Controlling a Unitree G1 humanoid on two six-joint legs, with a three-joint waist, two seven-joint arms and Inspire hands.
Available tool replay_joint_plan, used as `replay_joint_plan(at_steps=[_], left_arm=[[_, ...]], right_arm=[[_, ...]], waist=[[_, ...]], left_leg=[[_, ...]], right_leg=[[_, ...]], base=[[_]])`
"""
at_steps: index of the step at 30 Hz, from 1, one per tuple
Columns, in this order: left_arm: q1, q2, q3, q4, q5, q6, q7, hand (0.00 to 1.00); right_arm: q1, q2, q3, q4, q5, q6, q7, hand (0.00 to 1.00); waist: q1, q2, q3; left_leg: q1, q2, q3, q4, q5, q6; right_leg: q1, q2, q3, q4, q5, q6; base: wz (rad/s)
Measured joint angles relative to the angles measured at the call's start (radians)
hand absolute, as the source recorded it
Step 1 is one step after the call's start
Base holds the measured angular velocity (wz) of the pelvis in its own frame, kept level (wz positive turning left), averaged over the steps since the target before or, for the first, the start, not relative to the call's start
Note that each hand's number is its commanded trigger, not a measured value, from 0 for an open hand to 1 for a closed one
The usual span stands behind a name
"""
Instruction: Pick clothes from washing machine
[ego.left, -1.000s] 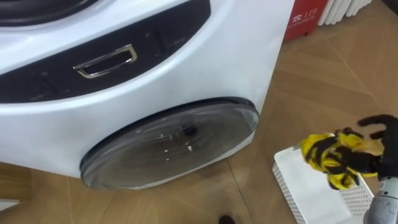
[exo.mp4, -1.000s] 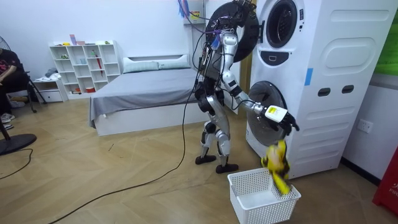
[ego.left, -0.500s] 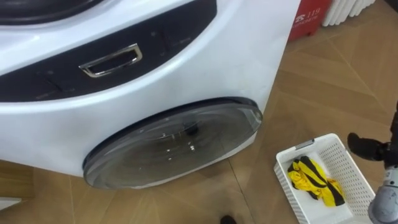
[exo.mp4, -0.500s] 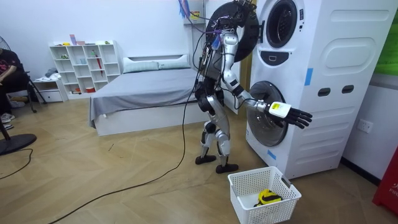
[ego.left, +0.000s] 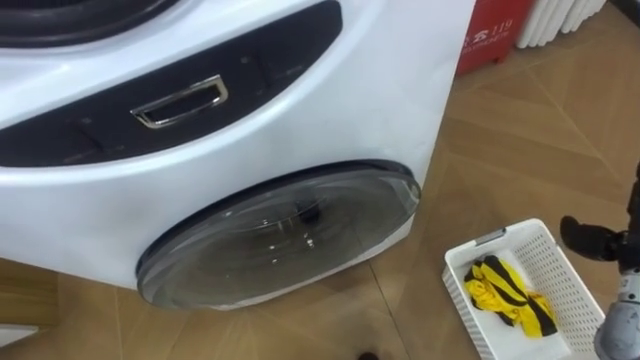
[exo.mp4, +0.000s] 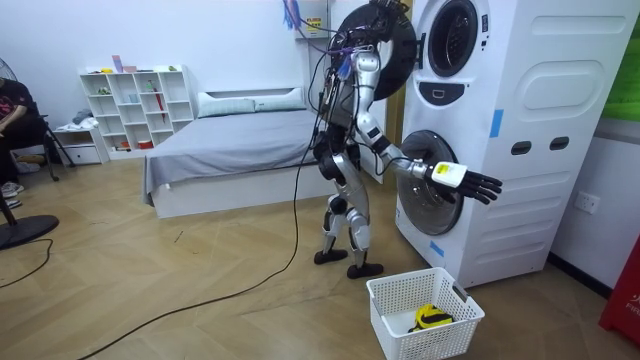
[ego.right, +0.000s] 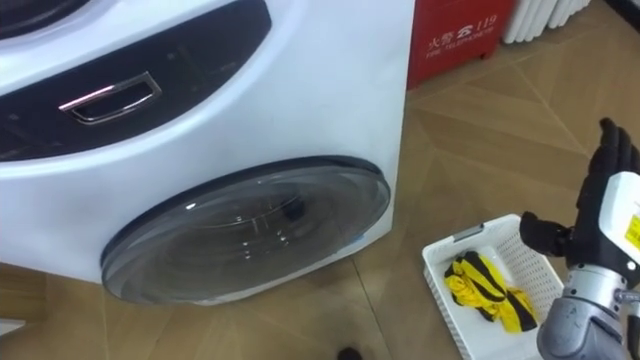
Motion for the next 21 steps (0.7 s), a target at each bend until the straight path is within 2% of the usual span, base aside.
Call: replay_joint_plan(at_steps=[5, 7, 10, 13, 15, 19, 21], left_arm=[[0.020, -0.001, -0.001, 0.000, 0.000, 0.001, -0.024, 0.00], [0.026, 0.000, 0.000, 0.007, 0.000, 0.001, -0.034, 0.00], [0.029, 0.002, 0.003, 0.022, 0.004, 0.001, -0.040, 0.00], [0.034, 0.001, 0.005, 0.026, 0.020, -0.002, -0.049, 0.00], [0.036, 0.000, 0.008, 0.041, 0.023, -0.010, -0.060, 0.00], [0.054, -0.005, 0.057, 0.034, 0.093, -0.021, -0.055, 0.00], [0.058, -0.018, 0.076, 0.036, 0.111, -0.021, -0.036, 0.00]], right_arm=[[0.040, 0.002, 0.006, -0.002, -0.019, 0.000, 0.049, 0.00], [0.077, 0.004, 0.021, -0.002, -0.008, 0.000, 0.066, 0.00], [0.153, 0.030, 0.047, 0.016, 0.031, 0.002, 0.131, 0.00], [0.206, 0.082, 0.066, 0.104, 0.101, 0.000, 0.210, 0.00], [0.238, 0.124, 0.102, 0.200, 0.183, 0.001, 0.276, 0.00], [0.266, 0.178, 0.114, 0.279, 0.281, 0.004, 0.367, 0.00], [0.283, 0.205, 0.160, 0.331, 0.354, 0.019, 0.424, 0.00]], waist=[[0.003, -0.001, 0.0004], [0.008, -0.001, 0.0008], [0.004, 0.000, 0.0008], [0.004, -0.001, 0.0013], [0.017, -0.004, 0.0032], [0.025, -0.011, 0.0029], [0.030, -0.021, 0.0074]], left_leg=[[0.035, 0.002, 0.000, -0.019, 0.004, -0.003], [0.060, 0.002, -0.001, -0.031, 0.006, -0.006], [0.100, 0.007, -0.027, -0.044, 0.009, -0.013], [0.159, 0.016, -0.059, -0.067, 0.016, -0.023], [0.218, 0.019, -0.085, -0.099, 0.018, -0.027], [0.270, 0.020, -0.118, -0.138, 0.032, -0.043], [0.322, 0.029, -0.147, -0.161, 0.037, -0.052]], right_leg=[[0.028, 0.001, -0.002, 0.000, -0.007, 0.000], [0.047, 0.001, -0.005, 0.000, -0.013, -0.001], [0.094, -0.002, -0.031, -0.011, -0.025, -0.006], [0.168, -0.002, -0.060, -0.051, -0.028, -0.019], [0.232, -0.001, -0.085, -0.079, -0.033, -0.030], [0.288, -0.001, -0.112, -0.109, -0.037, -0.037], [0.345, 0.000, -0.141, -0.129, -0.045, -0.044]], base=[[0.00], [0.02], [0.19], [0.24], [0.21], [0.22], [0.33]])
